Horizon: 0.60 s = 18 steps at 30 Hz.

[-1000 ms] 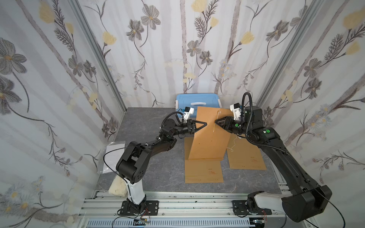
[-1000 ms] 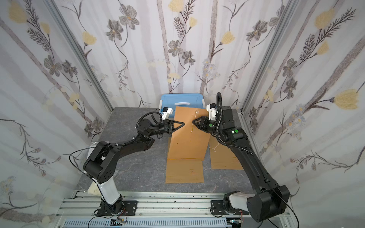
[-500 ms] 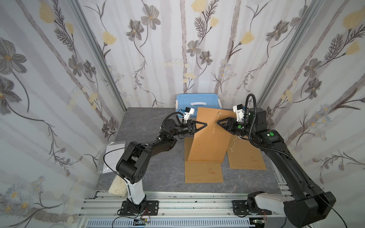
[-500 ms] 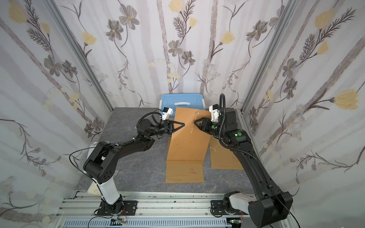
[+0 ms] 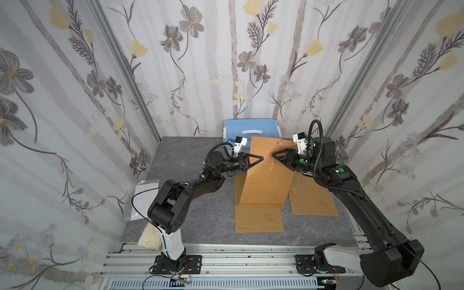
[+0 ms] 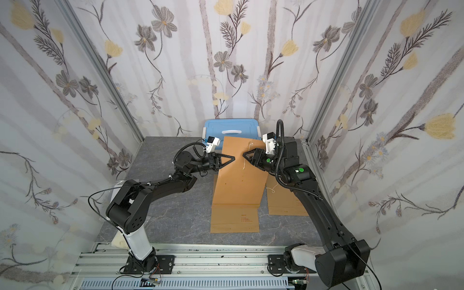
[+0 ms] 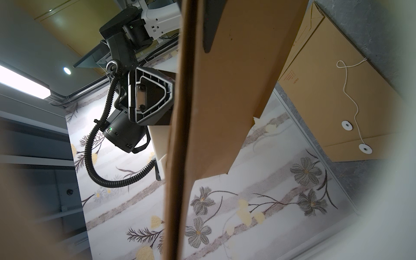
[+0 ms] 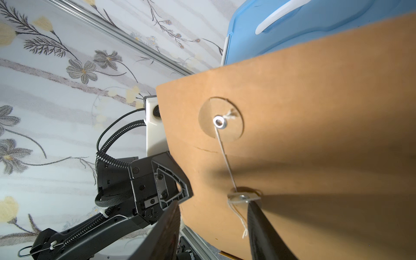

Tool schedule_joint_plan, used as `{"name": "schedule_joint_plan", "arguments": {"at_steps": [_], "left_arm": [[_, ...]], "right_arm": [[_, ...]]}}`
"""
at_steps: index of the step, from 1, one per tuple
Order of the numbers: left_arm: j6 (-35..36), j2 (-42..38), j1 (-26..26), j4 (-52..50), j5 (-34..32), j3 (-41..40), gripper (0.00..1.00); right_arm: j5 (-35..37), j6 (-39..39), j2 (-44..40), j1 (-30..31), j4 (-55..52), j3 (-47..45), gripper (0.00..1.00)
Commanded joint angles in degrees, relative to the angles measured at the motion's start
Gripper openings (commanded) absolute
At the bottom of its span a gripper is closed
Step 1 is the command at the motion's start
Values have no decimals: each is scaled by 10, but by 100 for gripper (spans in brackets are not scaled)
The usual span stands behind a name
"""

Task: Close the mouth of the file bag
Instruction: Close the file bag.

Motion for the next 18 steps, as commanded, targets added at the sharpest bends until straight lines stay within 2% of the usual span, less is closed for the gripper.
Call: {"name": "schedule_joint_plan", "arguments": {"at_steps": [1,18], "left_arm": [[-4,0,-2,22,1,6,0],[-4,-1,-5,22,6,4,0]], "right_arm": [[-7,6,0,1,32,-1,50],[-4,-2,13,-1,23,23,50]]}}
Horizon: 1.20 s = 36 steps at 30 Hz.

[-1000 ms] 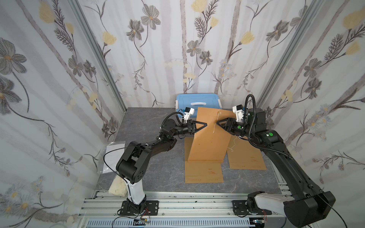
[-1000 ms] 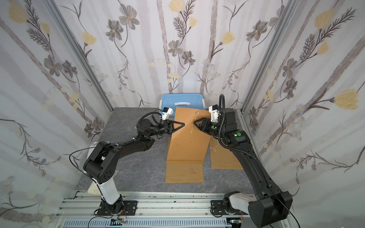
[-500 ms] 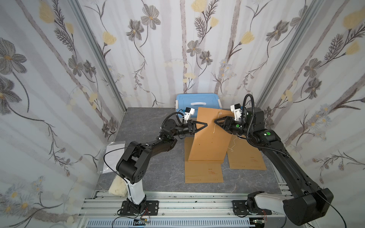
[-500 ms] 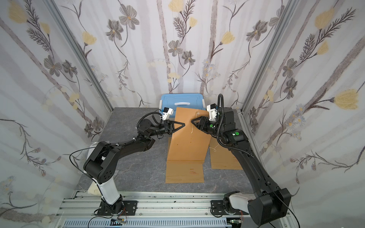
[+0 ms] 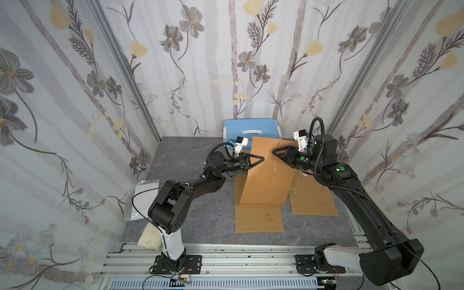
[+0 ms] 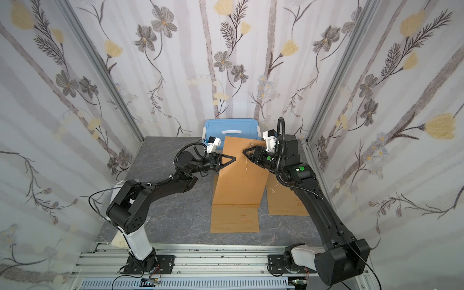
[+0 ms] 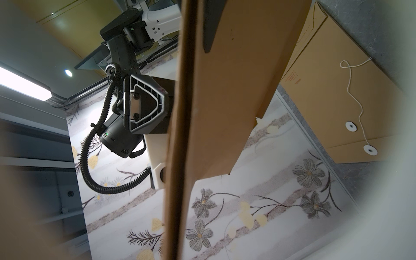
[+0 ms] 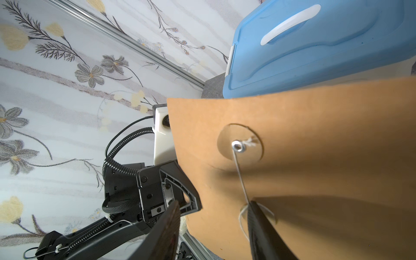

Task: Close the mouth of the file bag
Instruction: Close the file bag.

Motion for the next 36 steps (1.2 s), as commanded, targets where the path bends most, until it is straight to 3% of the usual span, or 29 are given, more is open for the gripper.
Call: {"name": "schedule_joint_plan", "arguments": {"at_steps": [1,36], "left_arm": [[-4,0,-1,22,6,2,0],[4,4,-5,10,3,8,0]], "right_arm": [[-6,-2,7,0,17,5,50],[-22,13,16,29,57,-15,51]]}}
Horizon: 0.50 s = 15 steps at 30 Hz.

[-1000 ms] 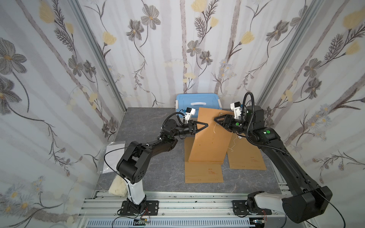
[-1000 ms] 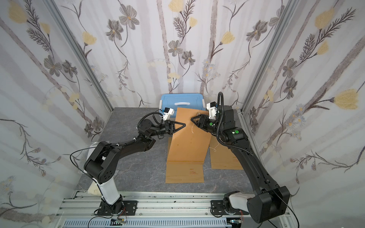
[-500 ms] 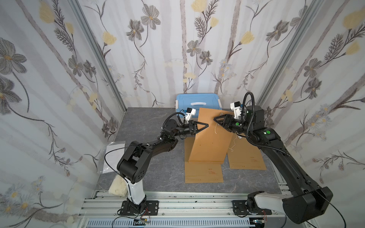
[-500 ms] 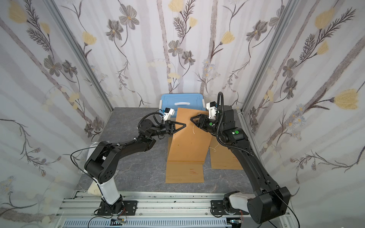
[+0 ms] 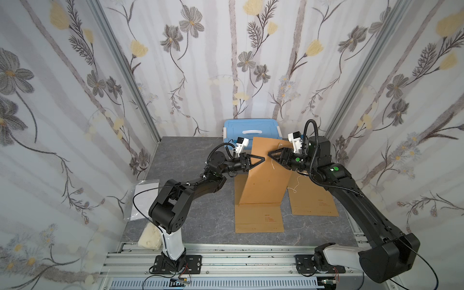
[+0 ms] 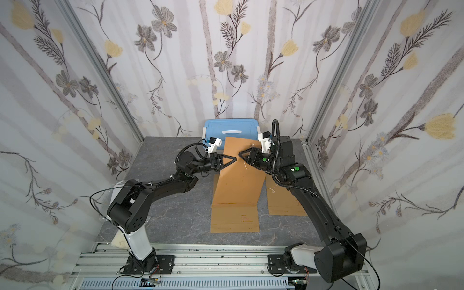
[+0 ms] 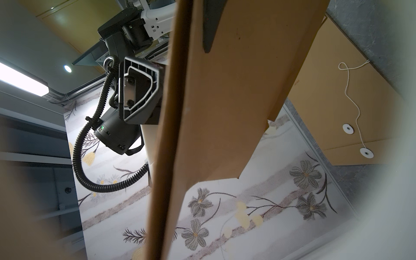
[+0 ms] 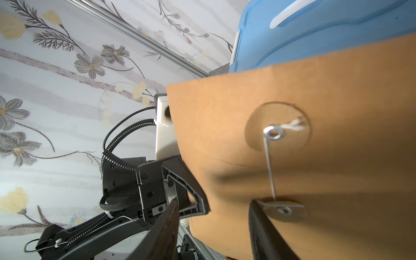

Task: Close the mouth of the file bag
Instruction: Close the file bag.

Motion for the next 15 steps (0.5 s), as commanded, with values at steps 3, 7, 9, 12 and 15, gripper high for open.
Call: {"name": "schedule_joint_plan", "arguments": {"at_steps": [3,7,9,12,15], "left_arm": [[-1,4,-1,27,6,6,0],[-6,2,-1,33,2,8,0],[-5,-1,-1,30,2,10,0],[-5,-5,0,28,1,12,0],[-6,-7,-1,31,0,11,0]], "right_arm": [[-8,2,8,6,21,3,51],[18,-10,7,6,-18,0,51],[22,-12,5,5,-24,-10,51],[23,-12,0,3,-25,-23,50],[40,-12,-4,-3,-41,-30,50]]}}
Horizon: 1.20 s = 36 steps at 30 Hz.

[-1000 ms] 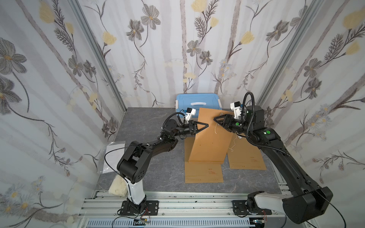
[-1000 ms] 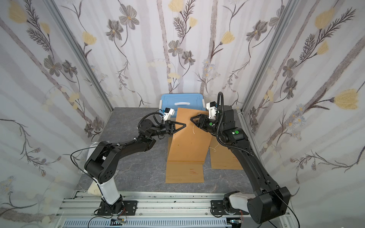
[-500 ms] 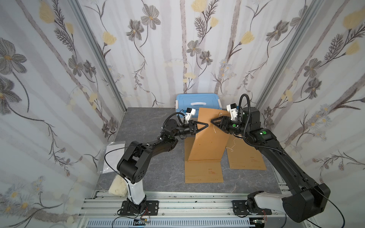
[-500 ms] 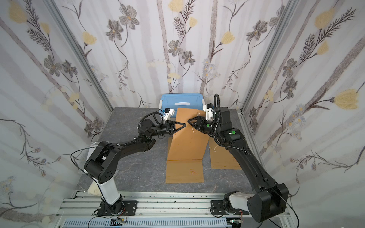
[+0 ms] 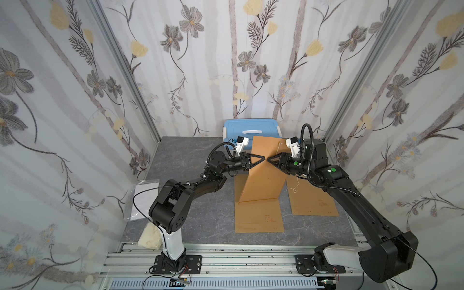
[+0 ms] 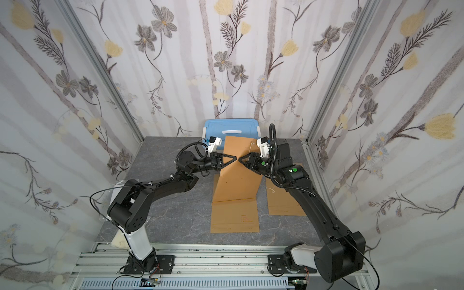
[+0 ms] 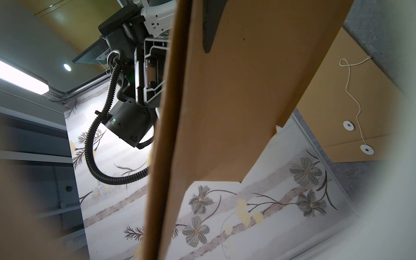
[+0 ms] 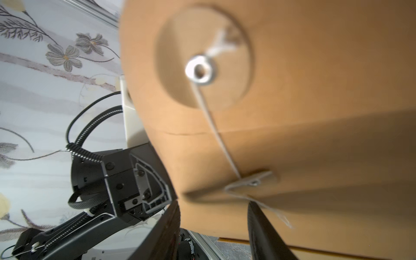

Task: Close the mouth of the file bag
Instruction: Close the file bag.

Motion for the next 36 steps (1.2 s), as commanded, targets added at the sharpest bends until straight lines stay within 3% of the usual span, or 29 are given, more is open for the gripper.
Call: {"name": "schedule_joint_plan", "arguments": {"at_steps": [1,8,15,23,36], "left_arm": [[-6,-7,0,31,6,5,0],[-8,-9,-1,33,4,3,0],[-23,-3,0,49,2,7,0],[-38,1,1,60,1,11,0],[-45,1,0,61,1,14,0]], "right_arm": [[23,-6,-4,-8,-6,-7,50],[-16,0,-13,-39,35,-28,50],[-10,-19,-36,-67,24,-49,49],[-22,-134,-60,-66,-13,-31,50],[-42,-142,-25,-58,5,-29,45]]}}
